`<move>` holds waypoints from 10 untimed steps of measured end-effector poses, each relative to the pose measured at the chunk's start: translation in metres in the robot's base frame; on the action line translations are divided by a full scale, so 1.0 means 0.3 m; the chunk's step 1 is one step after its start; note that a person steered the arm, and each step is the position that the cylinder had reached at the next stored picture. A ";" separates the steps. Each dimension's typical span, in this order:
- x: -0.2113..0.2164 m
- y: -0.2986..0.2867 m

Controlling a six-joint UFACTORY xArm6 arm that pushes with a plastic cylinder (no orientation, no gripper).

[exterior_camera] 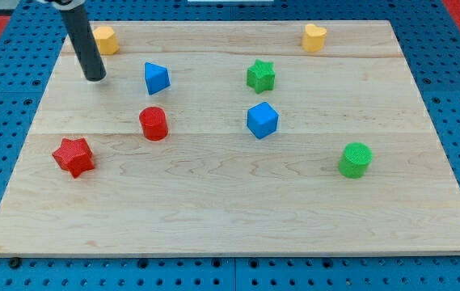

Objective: Move the yellow hexagon diagonal to the blue triangle

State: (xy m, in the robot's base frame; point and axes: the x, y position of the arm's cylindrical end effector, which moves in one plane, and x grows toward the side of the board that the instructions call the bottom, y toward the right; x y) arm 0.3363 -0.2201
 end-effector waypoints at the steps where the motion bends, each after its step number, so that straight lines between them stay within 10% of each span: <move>1: 0.022 -0.042; 5: -0.217 -0.281; 10: -0.419 0.122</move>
State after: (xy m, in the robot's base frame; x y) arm 0.2106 -0.1836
